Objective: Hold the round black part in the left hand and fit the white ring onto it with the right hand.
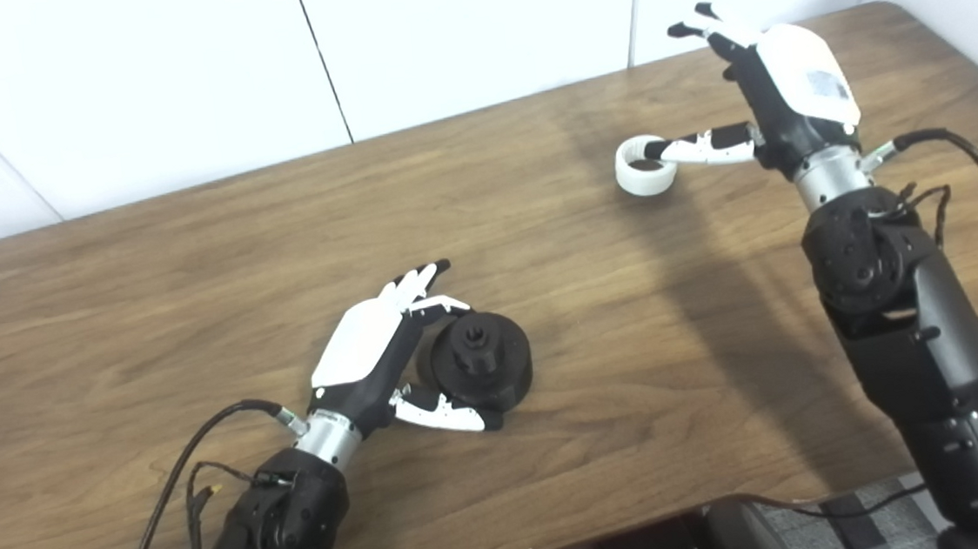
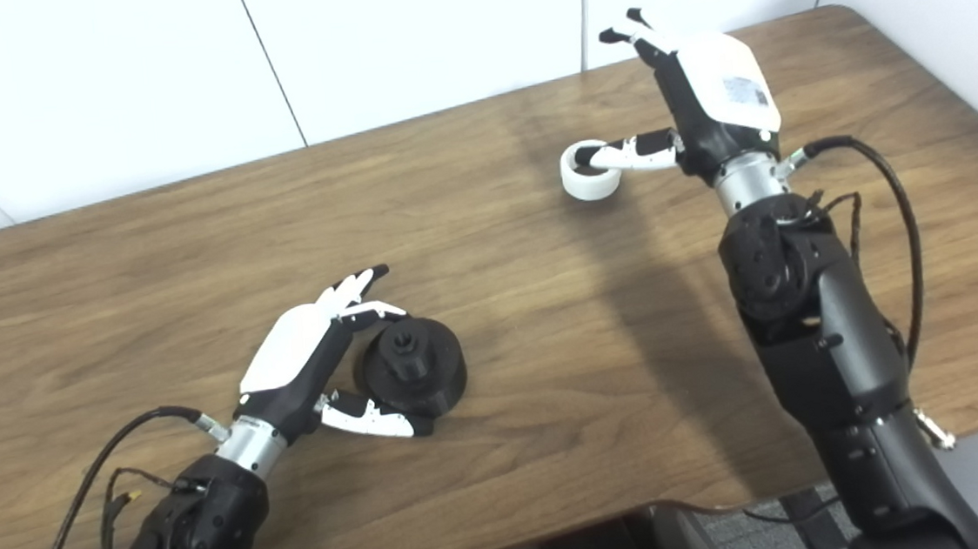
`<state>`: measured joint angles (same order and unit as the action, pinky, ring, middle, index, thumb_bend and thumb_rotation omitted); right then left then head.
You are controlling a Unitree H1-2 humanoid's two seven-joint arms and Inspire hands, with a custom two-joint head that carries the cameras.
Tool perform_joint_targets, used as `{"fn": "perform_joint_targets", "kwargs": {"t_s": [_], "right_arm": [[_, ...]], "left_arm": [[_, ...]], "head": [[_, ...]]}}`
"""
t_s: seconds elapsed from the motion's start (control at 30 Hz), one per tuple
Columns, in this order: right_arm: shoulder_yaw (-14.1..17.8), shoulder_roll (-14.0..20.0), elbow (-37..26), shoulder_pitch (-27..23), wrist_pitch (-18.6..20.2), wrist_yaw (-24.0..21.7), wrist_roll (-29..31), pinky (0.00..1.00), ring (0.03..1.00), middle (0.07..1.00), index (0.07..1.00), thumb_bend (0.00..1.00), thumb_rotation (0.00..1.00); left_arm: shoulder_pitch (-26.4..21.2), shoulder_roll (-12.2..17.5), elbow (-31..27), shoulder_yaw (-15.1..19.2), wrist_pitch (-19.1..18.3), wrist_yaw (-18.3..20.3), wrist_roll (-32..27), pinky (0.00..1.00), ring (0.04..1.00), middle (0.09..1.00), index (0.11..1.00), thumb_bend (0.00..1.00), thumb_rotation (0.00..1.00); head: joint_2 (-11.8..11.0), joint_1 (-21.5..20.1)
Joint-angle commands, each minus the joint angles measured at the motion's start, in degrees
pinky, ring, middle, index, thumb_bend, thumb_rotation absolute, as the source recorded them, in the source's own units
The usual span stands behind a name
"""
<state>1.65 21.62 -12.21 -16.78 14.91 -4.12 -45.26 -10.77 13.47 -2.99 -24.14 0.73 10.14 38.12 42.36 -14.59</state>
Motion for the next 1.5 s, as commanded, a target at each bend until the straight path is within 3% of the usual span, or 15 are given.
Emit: {"fn": "perform_joint_targets", "kwargs": {"t_s": [0.0,0.27,0.63,0.83,1.47], "right_arm": [[0.28,2.02,0.22,-3.18,1.01,-0.07,-0.81,0.75,0.929,0.968,0.822,0.85,0.37],[-2.84,4.58,4.65,-5.79,5.11,-5.22,-2.82,0.85,0.991,1.000,0.849,0.92,0.51],[-7.84,6.86,11.96,-8.91,6.96,-9.27,-2.93,0.88,1.000,1.000,0.884,1.00,0.69],[-9.71,6.69,13.88,-9.47,7.65,-10.87,-2.74,0.91,1.000,1.000,0.905,1.00,0.71],[-12.89,6.68,15.69,-9.24,7.37,-9.66,-3.59,0.86,0.995,1.000,0.887,1.00,0.65]], "left_arm": [[-0.55,0.80,0.06,0.56,0.31,0.30,0.39,1.00,1.000,1.000,0.608,0.94,0.32],[-0.65,0.58,0.15,0.87,0.47,0.03,0.08,1.00,1.000,1.000,0.606,0.94,0.33],[-0.73,0.63,-0.24,1.00,-0.17,0.47,0.21,1.00,1.000,1.000,0.605,0.95,0.32],[-0.72,0.68,-0.27,1.15,-0.23,0.68,0.01,1.00,1.000,1.000,0.605,0.95,0.32],[-0.18,0.70,-0.49,1.35,0.49,0.64,0.39,1.00,1.000,1.000,0.600,0.95,0.32]], "head": [[0.06,0.27],[0.05,0.74],[0.04,1.77],[0.04,1.90],[0.33,2.36]]}}
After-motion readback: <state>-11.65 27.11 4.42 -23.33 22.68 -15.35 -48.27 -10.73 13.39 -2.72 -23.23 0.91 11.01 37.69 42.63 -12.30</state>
